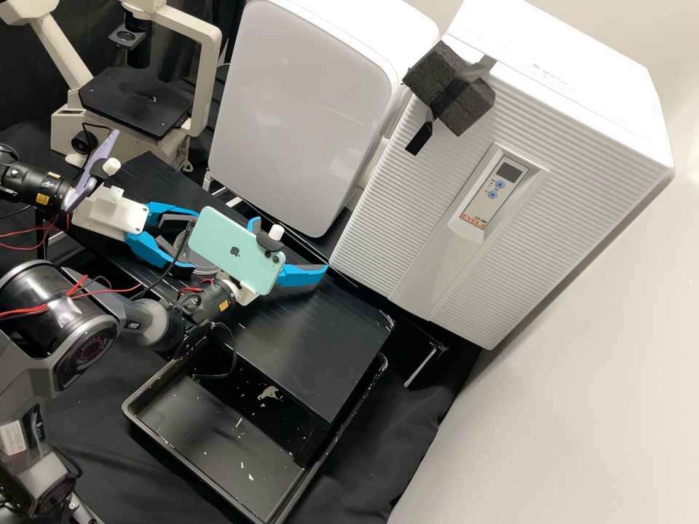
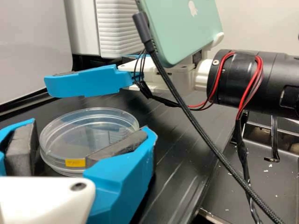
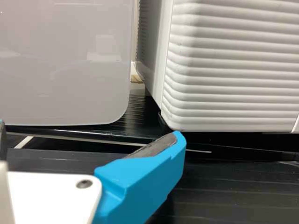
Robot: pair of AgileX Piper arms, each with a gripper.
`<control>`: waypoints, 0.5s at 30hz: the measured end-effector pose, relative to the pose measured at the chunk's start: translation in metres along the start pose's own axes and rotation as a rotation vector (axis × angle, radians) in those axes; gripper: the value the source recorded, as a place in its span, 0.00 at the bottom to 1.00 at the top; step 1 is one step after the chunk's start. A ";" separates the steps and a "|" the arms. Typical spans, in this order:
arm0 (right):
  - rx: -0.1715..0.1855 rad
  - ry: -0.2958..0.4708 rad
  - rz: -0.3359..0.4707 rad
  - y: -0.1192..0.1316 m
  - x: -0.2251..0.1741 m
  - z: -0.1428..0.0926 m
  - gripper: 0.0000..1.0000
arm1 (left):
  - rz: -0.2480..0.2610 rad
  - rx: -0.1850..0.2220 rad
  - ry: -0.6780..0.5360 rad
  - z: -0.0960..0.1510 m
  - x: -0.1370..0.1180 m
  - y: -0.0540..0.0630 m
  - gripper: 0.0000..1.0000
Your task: Place the petri dish on the bench
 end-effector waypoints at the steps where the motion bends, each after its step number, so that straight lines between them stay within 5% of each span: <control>1: 0.000 0.000 0.000 0.000 0.000 0.000 1.00 | 0.000 0.000 0.000 0.000 0.000 0.000 1.00; 9: 0.000 0.000 0.000 0.000 0.000 0.000 1.00 | 0.019 0.010 0.061 -0.009 -0.012 -0.002 1.00; 13: 0.000 0.000 0.000 0.000 0.000 0.000 1.00 | 0.083 0.126 0.157 -0.013 -0.037 0.002 1.00; 15: 0.000 0.000 0.000 0.000 0.000 0.000 1.00 | 0.169 0.174 0.230 -0.015 -0.053 0.009 1.00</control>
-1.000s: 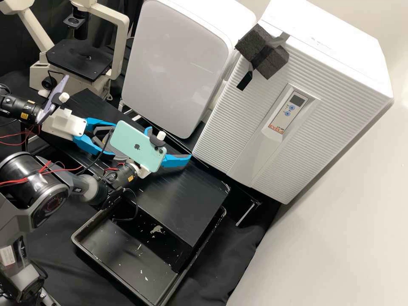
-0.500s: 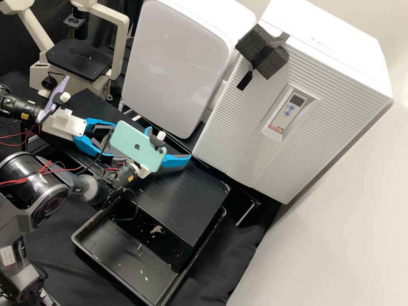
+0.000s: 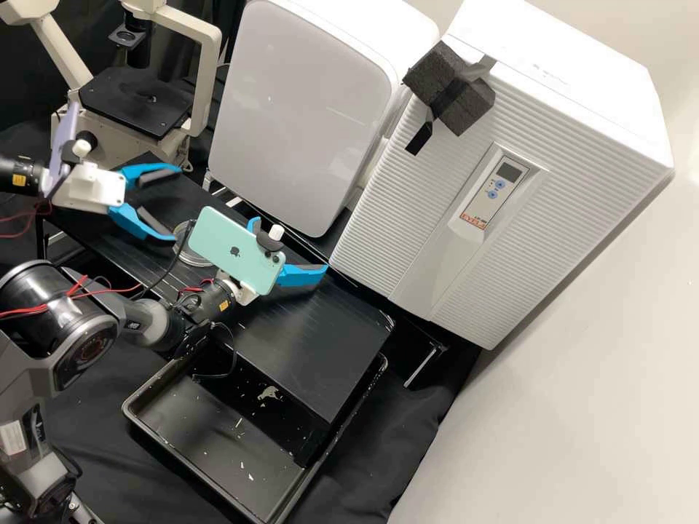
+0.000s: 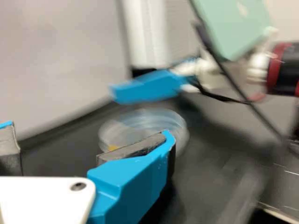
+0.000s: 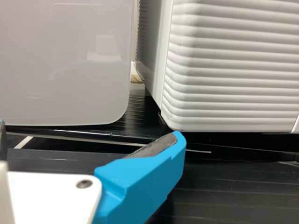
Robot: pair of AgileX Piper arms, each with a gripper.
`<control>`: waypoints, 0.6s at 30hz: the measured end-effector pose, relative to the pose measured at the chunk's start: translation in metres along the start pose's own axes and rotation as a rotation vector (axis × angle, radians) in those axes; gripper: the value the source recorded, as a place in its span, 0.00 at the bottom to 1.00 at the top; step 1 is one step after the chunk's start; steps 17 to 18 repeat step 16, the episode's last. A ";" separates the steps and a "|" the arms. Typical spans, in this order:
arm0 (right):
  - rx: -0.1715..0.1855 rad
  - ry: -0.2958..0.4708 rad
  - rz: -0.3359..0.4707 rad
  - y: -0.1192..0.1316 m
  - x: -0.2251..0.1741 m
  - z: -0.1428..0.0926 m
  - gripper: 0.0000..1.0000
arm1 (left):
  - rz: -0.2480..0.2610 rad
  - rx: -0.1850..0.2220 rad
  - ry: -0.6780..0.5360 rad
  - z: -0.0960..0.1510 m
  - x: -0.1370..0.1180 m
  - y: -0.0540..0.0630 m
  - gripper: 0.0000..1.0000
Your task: Place the petri dish on the bench
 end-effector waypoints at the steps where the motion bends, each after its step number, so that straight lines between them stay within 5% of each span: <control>1: 0.000 0.000 0.000 0.000 0.000 0.000 1.00 | 0.023 0.018 0.026 -0.002 -0.006 0.002 1.00; 3: 0.000 0.000 0.000 0.000 0.000 0.000 1.00 | 0.096 0.055 0.089 -0.008 -0.020 0.008 1.00; 6: 0.000 0.000 0.000 0.000 0.000 0.000 1.00 | 0.145 0.042 0.153 -0.016 -0.035 0.007 1.00; 11: 0.000 0.000 0.000 0.000 0.000 0.000 1.00 | 0.140 0.030 0.190 -0.024 -0.053 -0.007 1.00; 16: 0.000 0.000 0.000 0.000 0.000 0.000 1.00 | 0.178 -0.051 0.265 -0.039 -0.060 -0.017 1.00; 18: 0.000 0.000 0.000 0.000 0.000 0.000 1.00 | 0.178 -0.051 0.265 -0.039 -0.060 -0.017 1.00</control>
